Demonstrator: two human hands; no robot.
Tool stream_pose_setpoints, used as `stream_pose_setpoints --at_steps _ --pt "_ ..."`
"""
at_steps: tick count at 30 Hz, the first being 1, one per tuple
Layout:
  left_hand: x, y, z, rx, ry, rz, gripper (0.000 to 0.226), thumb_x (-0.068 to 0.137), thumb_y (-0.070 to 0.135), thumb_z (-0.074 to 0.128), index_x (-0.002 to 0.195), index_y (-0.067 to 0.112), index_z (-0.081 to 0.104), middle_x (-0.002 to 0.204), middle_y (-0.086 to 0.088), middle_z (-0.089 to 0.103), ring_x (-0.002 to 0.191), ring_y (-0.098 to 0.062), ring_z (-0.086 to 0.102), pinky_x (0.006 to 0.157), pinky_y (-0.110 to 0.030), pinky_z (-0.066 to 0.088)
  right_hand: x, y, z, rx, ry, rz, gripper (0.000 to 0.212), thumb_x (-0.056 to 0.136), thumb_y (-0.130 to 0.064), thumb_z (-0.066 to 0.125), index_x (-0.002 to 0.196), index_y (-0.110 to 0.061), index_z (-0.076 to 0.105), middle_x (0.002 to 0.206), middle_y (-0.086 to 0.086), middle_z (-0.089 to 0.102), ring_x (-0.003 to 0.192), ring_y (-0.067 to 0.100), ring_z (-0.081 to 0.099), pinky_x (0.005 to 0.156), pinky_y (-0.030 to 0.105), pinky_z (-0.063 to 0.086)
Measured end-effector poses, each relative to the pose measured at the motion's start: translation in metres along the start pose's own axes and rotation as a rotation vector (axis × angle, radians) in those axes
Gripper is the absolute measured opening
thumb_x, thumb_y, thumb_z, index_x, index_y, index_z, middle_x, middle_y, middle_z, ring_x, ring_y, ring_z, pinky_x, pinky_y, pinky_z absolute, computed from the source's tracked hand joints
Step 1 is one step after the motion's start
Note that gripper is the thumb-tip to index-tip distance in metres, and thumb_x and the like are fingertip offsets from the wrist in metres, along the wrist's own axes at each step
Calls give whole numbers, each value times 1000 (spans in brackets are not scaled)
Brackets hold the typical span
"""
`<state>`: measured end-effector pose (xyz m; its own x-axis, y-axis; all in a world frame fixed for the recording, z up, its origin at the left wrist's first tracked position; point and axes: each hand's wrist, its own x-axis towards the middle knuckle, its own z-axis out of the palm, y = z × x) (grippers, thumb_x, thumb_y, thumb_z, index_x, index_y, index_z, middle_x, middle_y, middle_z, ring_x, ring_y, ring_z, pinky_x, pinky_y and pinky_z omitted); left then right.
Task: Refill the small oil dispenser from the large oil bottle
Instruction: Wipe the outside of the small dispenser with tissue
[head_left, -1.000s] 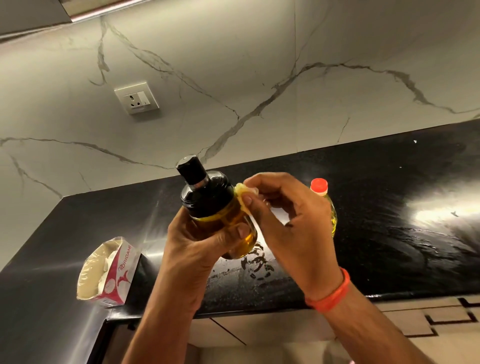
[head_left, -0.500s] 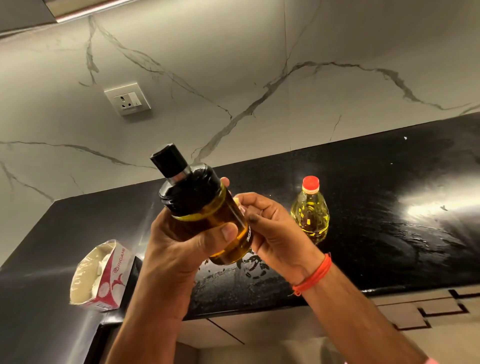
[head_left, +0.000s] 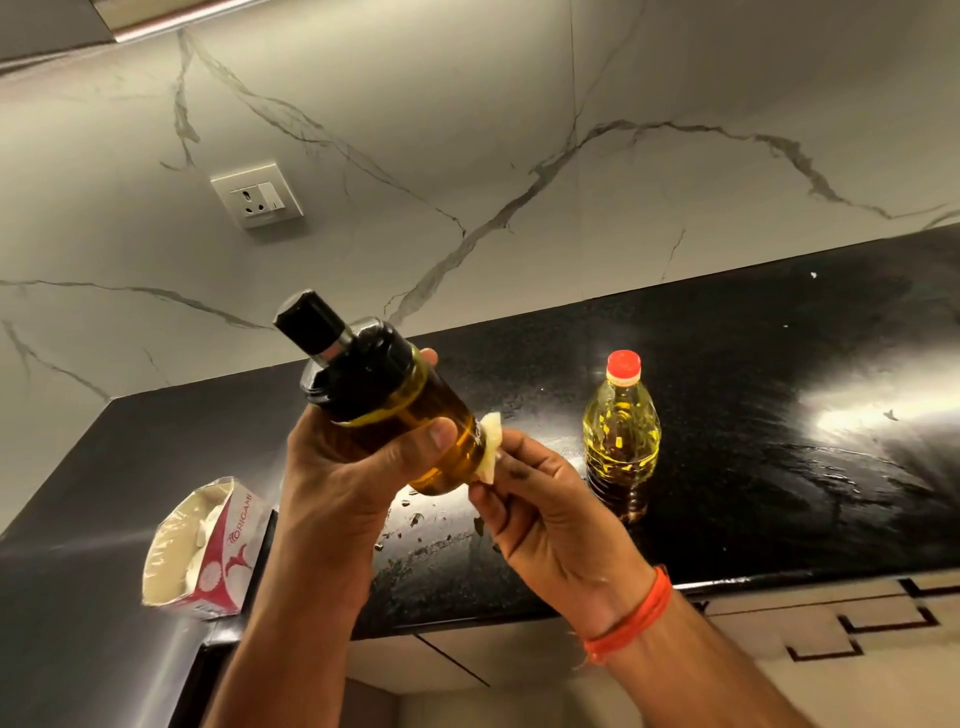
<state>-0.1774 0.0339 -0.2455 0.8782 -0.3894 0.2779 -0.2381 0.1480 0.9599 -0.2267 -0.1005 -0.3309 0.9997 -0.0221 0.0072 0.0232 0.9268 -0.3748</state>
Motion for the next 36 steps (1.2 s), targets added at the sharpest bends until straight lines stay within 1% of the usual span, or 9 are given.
stream_pose_setpoints --at_steps 4,9,11,15,18,25,28,32,36 --pt "-3 0 5 -17 -35 -19 63 47 56 95 105 39 77 117 3 76 107 -16 73 79 -22 58 7 -9 0 63 25 -75 36 78 -3 69 114 -5 72 100 12 77 84 16 76 69 23 61" --pt "-3 2 11 -6 -64 14 60 49 40 96 106 41 77 115 4 77 106 -16 74 78 -23 59 9 4 9 -88 80 -47 30 97 7 51 100 -8 77 90 6 76 78 11 74 67 19 58" --pt "-1 3 11 10 -58 25 55 53 31 91 105 42 76 112 4 77 103 -16 74 77 -22 59 6 10 13 -106 83 -26 29 94 7 56 91 -10 80 86 7 77 77 12 75 67 19 58" --pt "2 2 8 67 -27 11 76 44 55 95 112 32 69 109 4 77 104 -18 74 77 -22 58 -5 13 14 -159 77 31 16 83 2 71 88 -9 82 88 11 78 79 15 76 68 20 59" --pt "5 -2 3 87 15 6 66 51 37 88 113 29 66 105 7 77 101 -14 74 75 -20 58 -12 7 10 -86 92 34 19 82 2 68 92 -6 81 89 15 77 76 18 76 65 22 60" --pt "3 -7 2 82 29 -4 69 48 42 91 110 27 66 99 11 78 94 -8 75 72 -14 56 -7 -12 7 -138 151 -158 19 79 -4 67 92 -7 79 86 12 76 74 15 74 64 21 59" --pt "3 -8 2 104 24 2 69 46 43 91 108 28 65 97 13 78 92 -7 75 72 -13 56 -5 -14 12 -487 163 -355 20 80 -13 71 98 -6 77 85 10 76 76 14 70 70 23 56" --pt "3 -11 0 107 62 -12 72 46 43 91 111 26 66 100 9 79 94 -13 76 70 -15 57 -12 -7 16 -987 67 -723 22 87 -6 75 108 -1 73 99 8 76 90 18 75 78 29 61" --pt "1 -12 -1 111 67 -7 72 51 40 96 114 24 66 103 9 78 96 -11 75 72 -14 56 -9 -7 14 -1231 41 -881 22 90 -13 73 110 -6 73 108 4 72 98 19 72 79 36 62"
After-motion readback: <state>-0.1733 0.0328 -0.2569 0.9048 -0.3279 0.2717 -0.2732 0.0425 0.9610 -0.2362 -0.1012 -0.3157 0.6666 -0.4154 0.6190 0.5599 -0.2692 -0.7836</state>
